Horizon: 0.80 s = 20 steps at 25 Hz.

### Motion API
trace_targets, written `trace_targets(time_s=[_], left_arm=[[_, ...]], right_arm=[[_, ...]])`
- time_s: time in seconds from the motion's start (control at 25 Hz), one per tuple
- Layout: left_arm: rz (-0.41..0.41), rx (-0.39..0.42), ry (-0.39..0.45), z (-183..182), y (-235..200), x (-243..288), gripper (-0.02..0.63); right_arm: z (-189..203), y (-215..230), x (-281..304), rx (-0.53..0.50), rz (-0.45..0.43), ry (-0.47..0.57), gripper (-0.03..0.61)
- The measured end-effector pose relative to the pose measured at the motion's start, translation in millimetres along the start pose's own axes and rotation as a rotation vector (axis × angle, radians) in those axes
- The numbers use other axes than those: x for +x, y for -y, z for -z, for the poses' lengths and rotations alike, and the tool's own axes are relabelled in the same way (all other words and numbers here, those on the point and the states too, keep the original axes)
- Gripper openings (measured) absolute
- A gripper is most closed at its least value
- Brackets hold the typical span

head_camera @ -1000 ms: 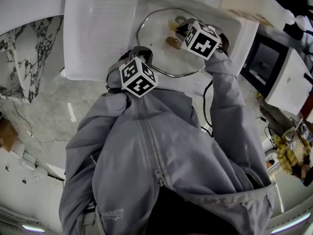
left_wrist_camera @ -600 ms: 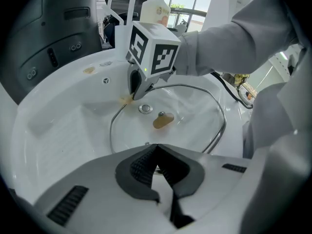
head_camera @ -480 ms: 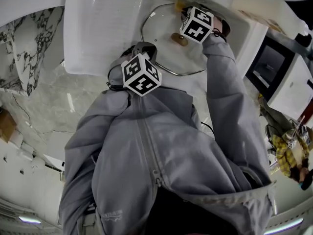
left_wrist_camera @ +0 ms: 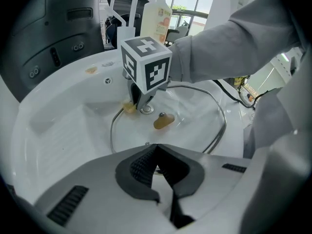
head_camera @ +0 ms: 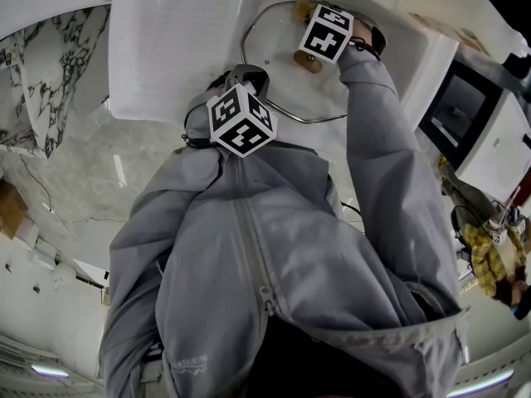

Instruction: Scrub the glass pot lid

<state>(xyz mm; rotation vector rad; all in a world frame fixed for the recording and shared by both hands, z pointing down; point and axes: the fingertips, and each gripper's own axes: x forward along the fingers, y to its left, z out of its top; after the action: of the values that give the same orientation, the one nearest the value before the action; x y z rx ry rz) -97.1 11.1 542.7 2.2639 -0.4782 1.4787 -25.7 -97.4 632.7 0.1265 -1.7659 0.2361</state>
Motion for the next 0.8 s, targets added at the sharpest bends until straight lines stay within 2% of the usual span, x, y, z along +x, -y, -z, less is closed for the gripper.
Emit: trace_targets(time_s=[0.28,0.64,0.8], left_arm=[[-0.001,0.007,0.003,-1,1,-1,0.006],[-0.008,0.026,0.006,-2,1,-1,0.006],[-0.011,0.029,0.013,-2,3,-1,0.006]], right_arm=[[-9,-40,-8,-0.04,-0.067,-0.007,0.029],[-15,-84,-28,0.033,-0.132,0.048,0.029],[-16,-101,-35,0.03,-0.147,0.05,0.029]])
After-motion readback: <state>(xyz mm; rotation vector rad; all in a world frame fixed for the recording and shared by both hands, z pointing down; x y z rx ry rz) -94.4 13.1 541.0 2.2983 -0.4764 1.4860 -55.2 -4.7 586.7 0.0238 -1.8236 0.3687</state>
